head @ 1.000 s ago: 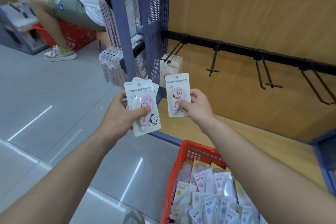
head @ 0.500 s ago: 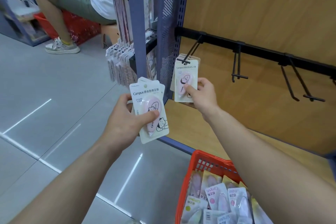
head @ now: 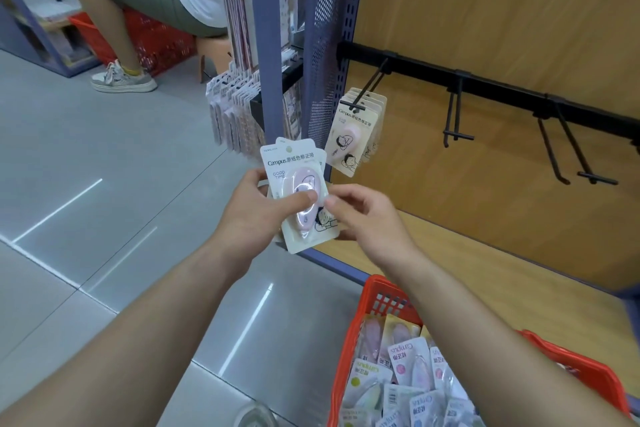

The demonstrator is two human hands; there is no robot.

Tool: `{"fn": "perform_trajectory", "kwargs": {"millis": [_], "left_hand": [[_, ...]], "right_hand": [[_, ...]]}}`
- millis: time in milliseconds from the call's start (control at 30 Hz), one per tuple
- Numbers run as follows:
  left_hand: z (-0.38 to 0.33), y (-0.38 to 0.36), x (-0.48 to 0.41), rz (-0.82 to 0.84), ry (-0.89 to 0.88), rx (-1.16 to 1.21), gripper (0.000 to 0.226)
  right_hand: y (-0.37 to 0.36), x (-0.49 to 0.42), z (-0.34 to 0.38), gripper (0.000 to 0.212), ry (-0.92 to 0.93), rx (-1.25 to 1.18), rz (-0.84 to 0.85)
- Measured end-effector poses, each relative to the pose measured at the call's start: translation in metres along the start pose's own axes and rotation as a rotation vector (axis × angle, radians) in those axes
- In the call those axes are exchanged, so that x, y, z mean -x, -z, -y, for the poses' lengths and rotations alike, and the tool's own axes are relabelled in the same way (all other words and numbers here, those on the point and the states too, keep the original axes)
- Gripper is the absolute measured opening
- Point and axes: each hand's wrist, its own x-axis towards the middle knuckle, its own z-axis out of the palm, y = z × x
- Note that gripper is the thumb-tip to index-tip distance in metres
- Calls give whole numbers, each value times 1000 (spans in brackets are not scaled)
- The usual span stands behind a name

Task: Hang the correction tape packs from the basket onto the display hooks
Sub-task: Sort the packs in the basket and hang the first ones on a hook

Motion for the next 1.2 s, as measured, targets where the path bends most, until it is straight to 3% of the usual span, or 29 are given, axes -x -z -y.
{"fn": "perform_trajectory", "kwargs": {"millis": [200,467,800,1200], "left_hand": [[-5,-8,2,-10,26,82,58],[-1,-7,-5,13,-13,29,30],[5,4,-17,-73,-71,-18,41],[4,2,-20,-78,-78,-18,45]], "right_hand": [[-6,6,6,29,2,-38,-35],[5,-4,6,20,-98,-323,-119],[30,-50,-9,28,-65,-70,-308],[30,-74,-23,27,-56,-89,-418]]}}
